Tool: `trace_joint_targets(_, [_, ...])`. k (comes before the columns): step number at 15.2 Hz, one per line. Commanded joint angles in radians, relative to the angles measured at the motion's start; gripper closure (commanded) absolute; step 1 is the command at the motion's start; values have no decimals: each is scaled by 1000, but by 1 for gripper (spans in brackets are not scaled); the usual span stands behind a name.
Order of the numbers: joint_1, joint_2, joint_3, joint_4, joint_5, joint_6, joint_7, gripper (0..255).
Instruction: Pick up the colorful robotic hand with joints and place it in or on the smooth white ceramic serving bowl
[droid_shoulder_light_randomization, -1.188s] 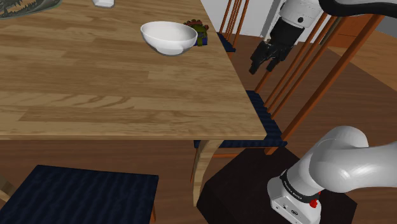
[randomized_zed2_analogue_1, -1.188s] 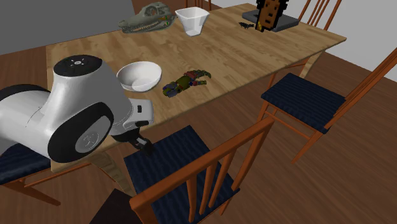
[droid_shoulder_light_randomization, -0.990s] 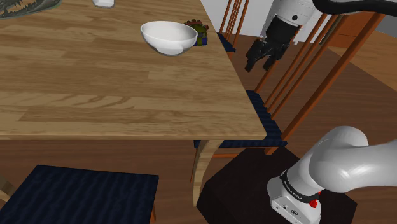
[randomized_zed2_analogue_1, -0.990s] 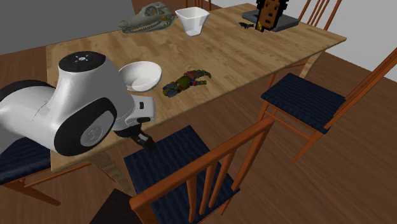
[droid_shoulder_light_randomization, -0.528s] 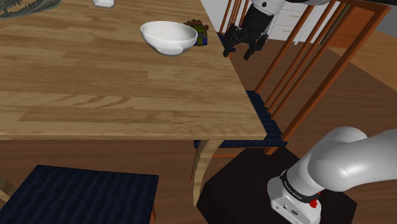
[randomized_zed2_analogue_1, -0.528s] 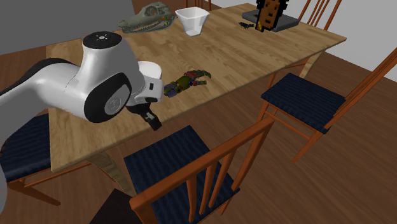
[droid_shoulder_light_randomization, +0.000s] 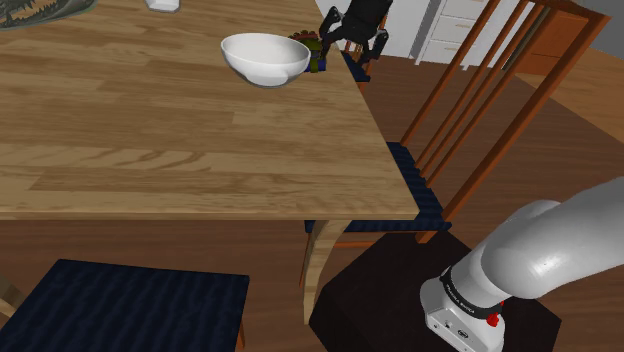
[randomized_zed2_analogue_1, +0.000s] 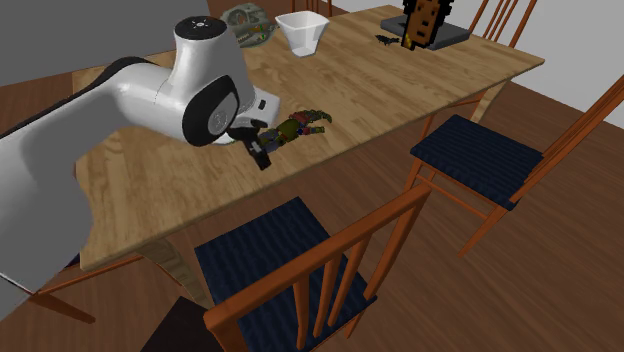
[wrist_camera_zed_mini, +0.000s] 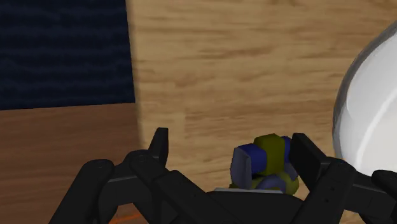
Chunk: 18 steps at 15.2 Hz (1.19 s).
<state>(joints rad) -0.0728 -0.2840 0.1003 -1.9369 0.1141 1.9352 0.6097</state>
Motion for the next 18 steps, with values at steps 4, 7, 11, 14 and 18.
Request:
trace_joint_targets(4, [-24, 162, 11, 185, -19, 24, 137, 0])
trace_joint_targets(7, [-34, 262, 9, 314, -35, 23, 215, 0])
trace_joint_targets(11, [-34, 305, 8, 331, -42, 56, 239, 0])
trace_joint_targets(14, [-32, 317, 9, 308, -43, 92, 240, 0])
trace_joint_targets(18, [-31, 324, 10, 297, -44, 110, 240, 0])
